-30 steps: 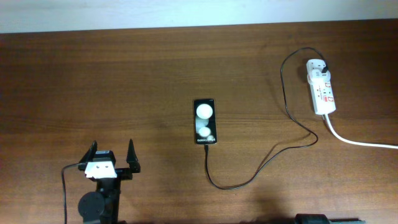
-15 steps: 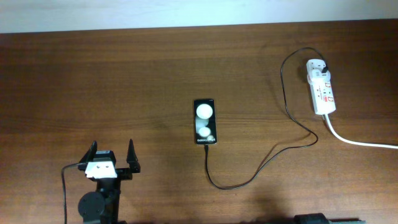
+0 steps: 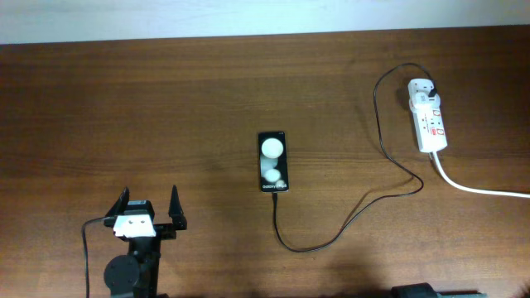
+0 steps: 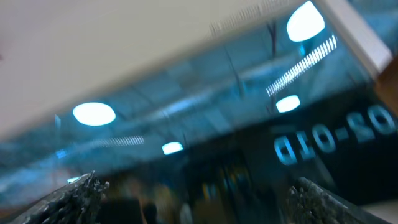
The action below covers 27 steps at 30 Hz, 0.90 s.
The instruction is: Plug charger to phone and switch on socket
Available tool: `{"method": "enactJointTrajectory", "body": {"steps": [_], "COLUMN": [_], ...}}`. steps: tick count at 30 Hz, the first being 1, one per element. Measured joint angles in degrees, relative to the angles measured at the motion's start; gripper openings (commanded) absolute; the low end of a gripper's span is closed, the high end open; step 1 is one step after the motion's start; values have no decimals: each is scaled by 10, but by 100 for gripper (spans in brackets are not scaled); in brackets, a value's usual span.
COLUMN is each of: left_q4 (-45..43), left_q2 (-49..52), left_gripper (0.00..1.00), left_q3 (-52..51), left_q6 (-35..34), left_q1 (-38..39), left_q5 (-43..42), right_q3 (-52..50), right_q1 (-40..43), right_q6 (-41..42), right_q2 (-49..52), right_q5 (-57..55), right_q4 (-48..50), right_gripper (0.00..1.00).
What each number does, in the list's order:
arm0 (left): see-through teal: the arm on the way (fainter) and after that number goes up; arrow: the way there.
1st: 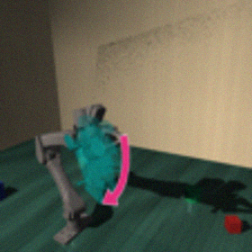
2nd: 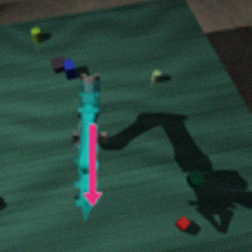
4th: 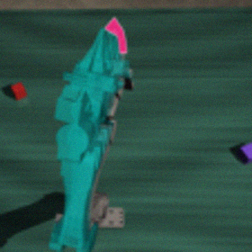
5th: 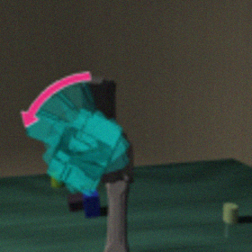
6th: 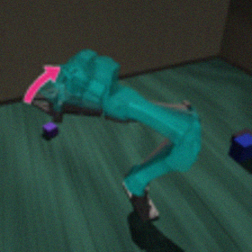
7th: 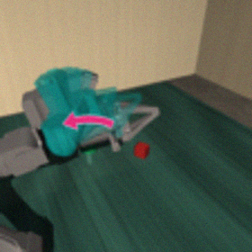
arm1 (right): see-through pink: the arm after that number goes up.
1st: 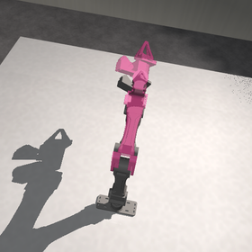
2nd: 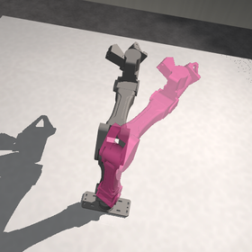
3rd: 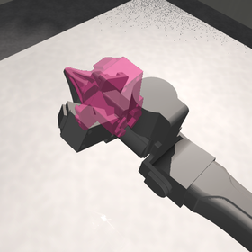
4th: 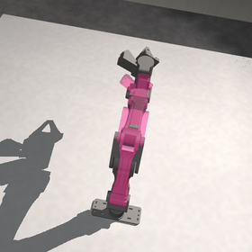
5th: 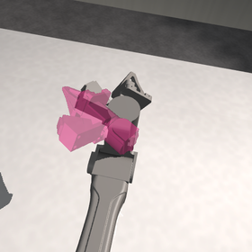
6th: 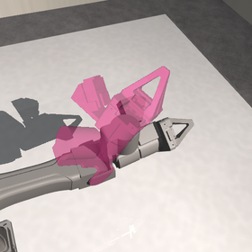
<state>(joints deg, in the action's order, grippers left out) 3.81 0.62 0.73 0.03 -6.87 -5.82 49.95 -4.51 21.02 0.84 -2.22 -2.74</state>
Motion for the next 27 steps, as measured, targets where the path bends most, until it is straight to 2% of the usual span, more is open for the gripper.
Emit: {"method": "enactJointTrajectory", "body": {"steps": [6, 13, 17, 20, 27], "left_q4": [0, 0, 0, 0, 0], "left_q2": [0, 0, 0, 0, 0], "left_gripper": [99, 99, 99, 99, 99], "left_q3": [0, 0, 0, 0, 0], "left_q6": [0, 0, 0, 0, 0], "left_q1": [0, 0, 0, 0, 0], "left_q5": [0, 0, 0, 0, 0], "right_q3": [-217, -396, -441, -456, -455], "right_q1": [0, 0, 0, 0, 0], "right_q6": [0, 0, 0, 0, 0], "right_q2": [0, 0, 0, 2, 2], "right_q5": [-10, -10, -10, -10, -10], "right_q4": [3, 3, 2, -105, -106], "right_gripper": [99, 99, 99, 99, 99]}}
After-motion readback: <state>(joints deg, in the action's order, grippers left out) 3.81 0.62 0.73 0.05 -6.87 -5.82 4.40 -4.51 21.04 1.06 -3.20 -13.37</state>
